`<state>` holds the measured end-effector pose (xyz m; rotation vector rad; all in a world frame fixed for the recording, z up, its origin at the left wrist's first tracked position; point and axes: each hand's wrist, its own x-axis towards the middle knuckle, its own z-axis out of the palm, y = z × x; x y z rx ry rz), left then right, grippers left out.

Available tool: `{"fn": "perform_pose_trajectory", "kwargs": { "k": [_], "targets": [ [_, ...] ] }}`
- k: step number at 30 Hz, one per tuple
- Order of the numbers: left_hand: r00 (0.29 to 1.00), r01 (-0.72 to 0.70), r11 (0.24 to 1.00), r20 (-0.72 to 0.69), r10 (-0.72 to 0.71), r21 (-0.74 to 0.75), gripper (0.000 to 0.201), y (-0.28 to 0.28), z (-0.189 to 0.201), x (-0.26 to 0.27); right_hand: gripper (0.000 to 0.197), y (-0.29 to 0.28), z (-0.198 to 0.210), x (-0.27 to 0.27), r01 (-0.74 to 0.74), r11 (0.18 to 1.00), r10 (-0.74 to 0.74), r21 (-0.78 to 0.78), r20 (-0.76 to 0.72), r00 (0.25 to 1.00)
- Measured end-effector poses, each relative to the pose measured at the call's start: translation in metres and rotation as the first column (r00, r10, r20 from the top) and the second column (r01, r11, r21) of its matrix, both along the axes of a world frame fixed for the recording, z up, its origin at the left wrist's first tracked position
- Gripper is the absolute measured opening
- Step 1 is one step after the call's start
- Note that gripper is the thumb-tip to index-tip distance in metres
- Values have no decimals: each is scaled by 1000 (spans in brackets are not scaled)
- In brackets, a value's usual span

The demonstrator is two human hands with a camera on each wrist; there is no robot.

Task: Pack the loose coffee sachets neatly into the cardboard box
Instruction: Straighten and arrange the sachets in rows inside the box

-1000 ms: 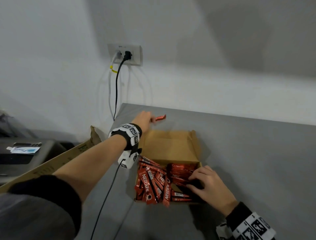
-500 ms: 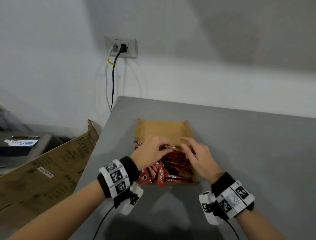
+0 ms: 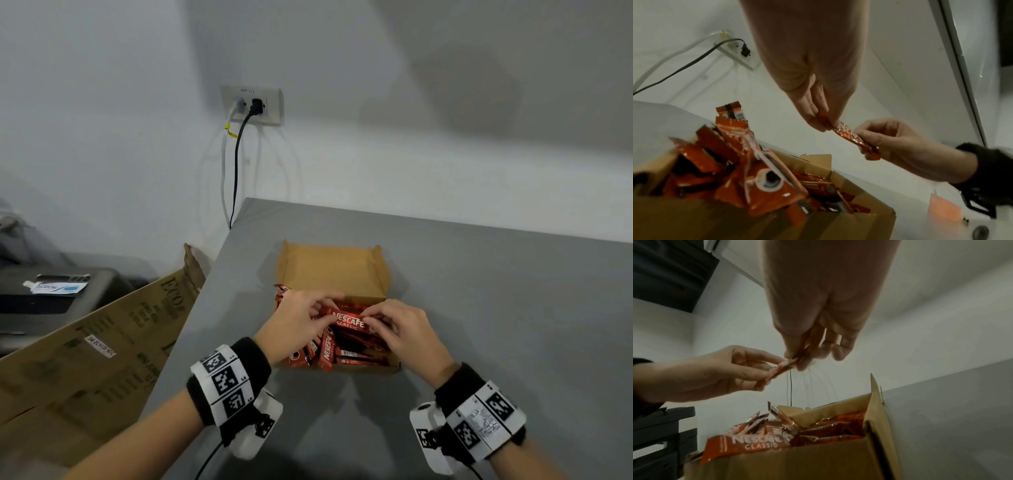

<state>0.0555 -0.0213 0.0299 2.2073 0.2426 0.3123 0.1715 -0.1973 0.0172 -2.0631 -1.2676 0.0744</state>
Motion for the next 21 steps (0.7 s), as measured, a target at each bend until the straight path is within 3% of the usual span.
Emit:
{"fn": "perform_pose_trajectory", "kwargs": {
  "k": [4,7,9,11,14,16,18,21],
  "targets": [
    [998,40,998,41,-41,40,25,-4,-2,2,10,0,2,2,-23,989,31,-150,56,998],
    [996,23,998,82,-27,58,21,-3,-1,8,6,-4,-3,10,188,982,-187,-33,36,982],
    [1000,-6,993,6,6,115,18,0,-2,13,2,-7,-6,12,288,954,-282,88,-75,957],
    [987,77,971,-157,-42,228,11,-1,-7,17,3,-6,-7,6,247,965,-237,85,-110,965],
    [944,212,925,-312,-110,315,11,-7,-16,22,4,-3,-11,-5,77,990,-86,-120,-71,994],
    [934,224,921,-341,-109,318,11,-7,-19,27,11,-2,-15,-6,18,948,-14,-318,14,1000],
    [927,225,927,-358,-110,299,19,-4,-22,30,17,2,-15,-5,19,878,39,-478,110,993],
    [917,247,921,-381,-121,302,23,-1,-27,33,17,9,-13,-4,62,808,48,-585,171,984]
  ]
}}
